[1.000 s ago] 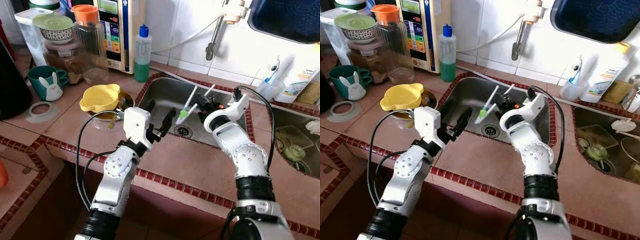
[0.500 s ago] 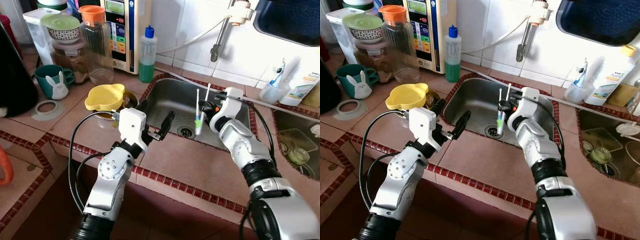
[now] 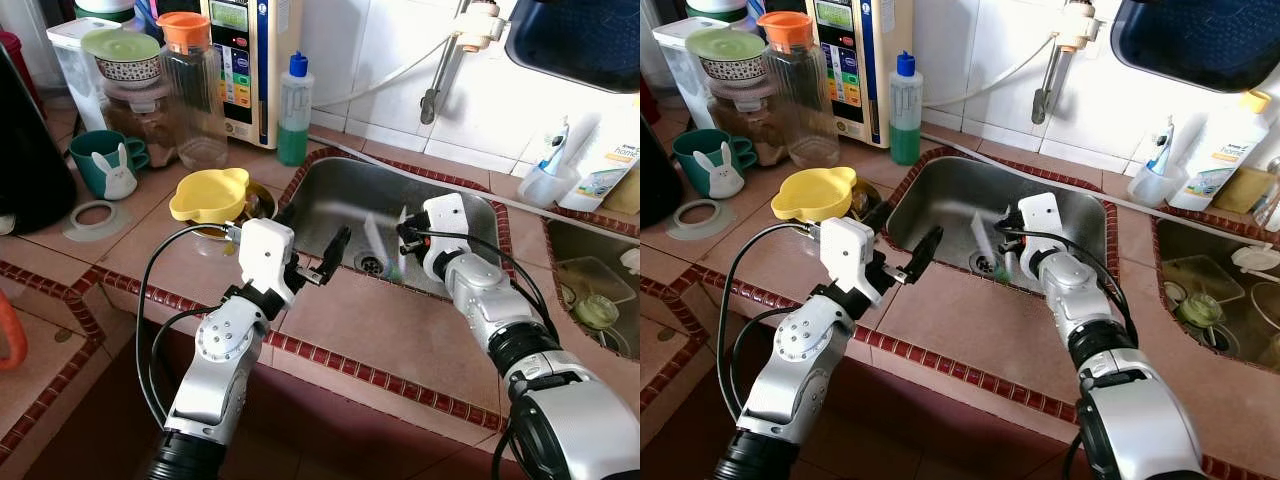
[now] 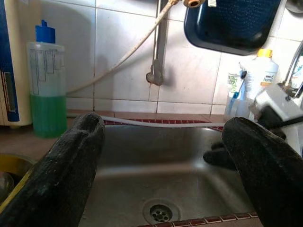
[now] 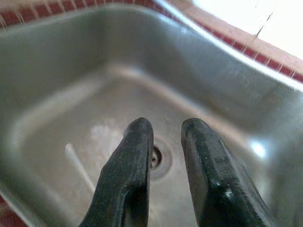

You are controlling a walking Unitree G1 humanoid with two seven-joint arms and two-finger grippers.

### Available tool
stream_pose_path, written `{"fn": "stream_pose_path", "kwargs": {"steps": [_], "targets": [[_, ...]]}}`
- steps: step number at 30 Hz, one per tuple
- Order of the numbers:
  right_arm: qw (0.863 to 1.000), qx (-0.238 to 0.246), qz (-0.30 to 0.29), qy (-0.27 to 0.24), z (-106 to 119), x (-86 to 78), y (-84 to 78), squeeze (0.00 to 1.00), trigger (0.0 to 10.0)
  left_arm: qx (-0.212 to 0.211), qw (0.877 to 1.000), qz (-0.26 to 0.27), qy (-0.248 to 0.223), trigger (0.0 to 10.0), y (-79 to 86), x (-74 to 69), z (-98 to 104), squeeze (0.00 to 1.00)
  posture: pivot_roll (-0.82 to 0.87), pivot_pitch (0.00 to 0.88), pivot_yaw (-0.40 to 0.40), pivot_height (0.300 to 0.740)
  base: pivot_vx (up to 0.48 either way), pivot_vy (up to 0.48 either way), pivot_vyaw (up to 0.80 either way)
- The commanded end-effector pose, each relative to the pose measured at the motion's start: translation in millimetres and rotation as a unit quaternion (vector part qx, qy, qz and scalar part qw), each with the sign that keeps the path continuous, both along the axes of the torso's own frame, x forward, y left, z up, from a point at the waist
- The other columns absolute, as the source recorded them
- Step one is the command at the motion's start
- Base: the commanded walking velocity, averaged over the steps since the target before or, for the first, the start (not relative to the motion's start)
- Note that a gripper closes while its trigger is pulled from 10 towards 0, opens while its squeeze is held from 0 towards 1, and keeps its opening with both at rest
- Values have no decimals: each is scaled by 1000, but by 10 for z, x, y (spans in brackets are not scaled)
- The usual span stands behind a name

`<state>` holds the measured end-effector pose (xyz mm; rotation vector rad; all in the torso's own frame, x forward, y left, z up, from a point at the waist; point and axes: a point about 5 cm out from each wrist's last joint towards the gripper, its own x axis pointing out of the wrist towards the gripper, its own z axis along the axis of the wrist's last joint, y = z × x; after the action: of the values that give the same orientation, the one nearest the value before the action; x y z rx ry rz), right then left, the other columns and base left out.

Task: Kitchen organization

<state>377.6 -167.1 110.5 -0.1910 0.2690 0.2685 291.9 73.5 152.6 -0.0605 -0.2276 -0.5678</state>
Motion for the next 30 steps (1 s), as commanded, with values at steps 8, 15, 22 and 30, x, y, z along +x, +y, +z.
{"fn": "stream_pose_path", "kwargs": {"steps": [8, 15, 22, 30], "targets": [[1000, -16, -2, 5, 32, 21, -104, 1000, 10000, 6, 1000, -12, -5, 10000, -77, -16, 38, 1000, 254, 0, -67, 740, 0, 0, 0], [1000, 18, -18, -9, 71, 35, -112, 1000, 10000, 11, 1000, -10, -2, 10000, -85, -5, 23, 1000, 245, 0, -59, 740, 0, 0, 0], [993, 88, -68, -36, 31, -61, -224, 1000, 10000, 32, 999, -20, -7, 10000, -97, 64, 23, 890, 209, 0, -29, 740, 0, 0, 0], [981, 106, -130, -102, 142, -411, -481, 1000, 10000, 50, 998, -43, -7, 10000, -119, 97, 2, 0, 149, 0, 12, 740, 0, 0, 0]]}}
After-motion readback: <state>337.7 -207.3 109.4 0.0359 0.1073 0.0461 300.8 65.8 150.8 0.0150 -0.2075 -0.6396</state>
